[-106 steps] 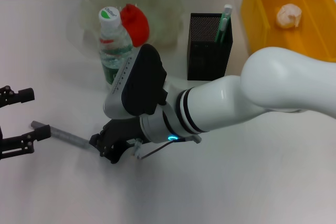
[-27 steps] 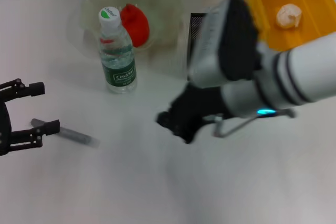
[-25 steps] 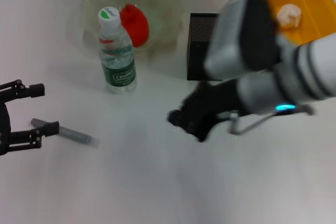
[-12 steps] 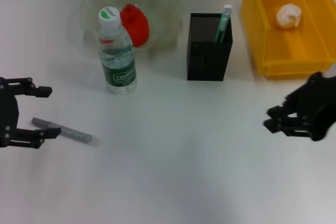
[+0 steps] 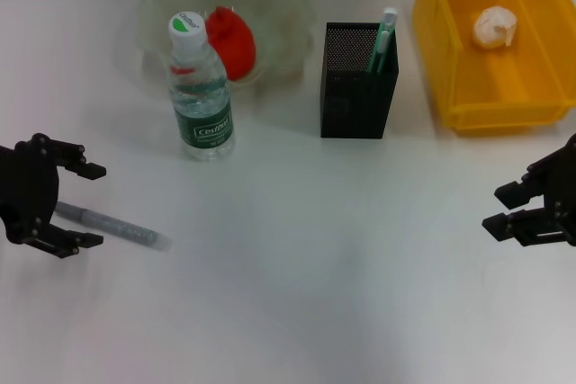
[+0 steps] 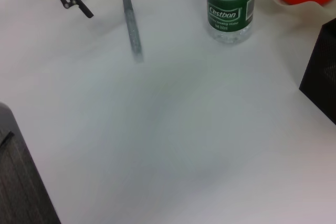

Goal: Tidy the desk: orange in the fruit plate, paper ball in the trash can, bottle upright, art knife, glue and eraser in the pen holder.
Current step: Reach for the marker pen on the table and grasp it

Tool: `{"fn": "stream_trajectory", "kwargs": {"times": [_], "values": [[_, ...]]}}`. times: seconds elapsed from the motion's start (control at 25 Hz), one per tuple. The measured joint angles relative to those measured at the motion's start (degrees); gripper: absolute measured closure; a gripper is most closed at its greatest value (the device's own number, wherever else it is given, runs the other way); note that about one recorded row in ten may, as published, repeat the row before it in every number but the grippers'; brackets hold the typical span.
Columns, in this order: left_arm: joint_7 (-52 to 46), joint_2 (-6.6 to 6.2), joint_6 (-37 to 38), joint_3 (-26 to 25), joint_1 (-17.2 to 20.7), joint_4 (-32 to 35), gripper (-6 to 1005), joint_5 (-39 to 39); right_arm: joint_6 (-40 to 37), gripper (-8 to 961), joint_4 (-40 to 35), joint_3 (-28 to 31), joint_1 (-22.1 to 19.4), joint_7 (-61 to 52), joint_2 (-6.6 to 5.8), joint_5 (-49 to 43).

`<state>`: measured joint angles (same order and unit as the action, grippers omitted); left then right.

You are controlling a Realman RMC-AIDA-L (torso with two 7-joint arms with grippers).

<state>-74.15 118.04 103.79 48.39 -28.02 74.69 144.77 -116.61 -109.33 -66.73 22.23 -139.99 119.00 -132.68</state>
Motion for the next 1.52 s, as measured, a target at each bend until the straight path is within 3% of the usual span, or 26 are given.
{"fn": "stream_trajectory", "kwargs": {"times": [0.16, 0.52, 0.56, 0.64, 0.72, 1.52], "values": [[-1.45, 0.35, -2.62, 5.68, -1.78, 0.02, 188, 5.72, -0.42, 582, 0.1, 0.18, 0.43, -0.98, 0.0, -0.38], [-6.75, 0.52, -8.26, 17.45, -1.87, 0.02, 188, 7.9, -2.55, 582, 0.14, 0.39, 1.66, -1.58, 0.0, -0.57], [-9.0, 0.61, -10.91, 22.37, -1.74, 0.03, 188, 8.69, -3.08, 582, 0.13, 0.44, 1.97, -1.71, 0.0, -0.94], [-9.63, 0.67, -11.59, 24.38, -1.81, 0.02, 264, 9.01, -3.24, 582, 0.11, 0.45, 2.03, -1.75, 0.0, -1.38], [-9.83, 0.68, -11.71, 25.04, -1.88, 0.02, 340, 9.14, -3.44, 583, 0.09, 0.46, 2.06, -1.78, 0.0, -2.01], [-10.54, 0.72, -12.58, 30.25, -3.64, -1.25, 520, 12.24, -3.71, 583, 1.26, 0.35, 2.06, -1.73, 0.0, -2.85]]}}
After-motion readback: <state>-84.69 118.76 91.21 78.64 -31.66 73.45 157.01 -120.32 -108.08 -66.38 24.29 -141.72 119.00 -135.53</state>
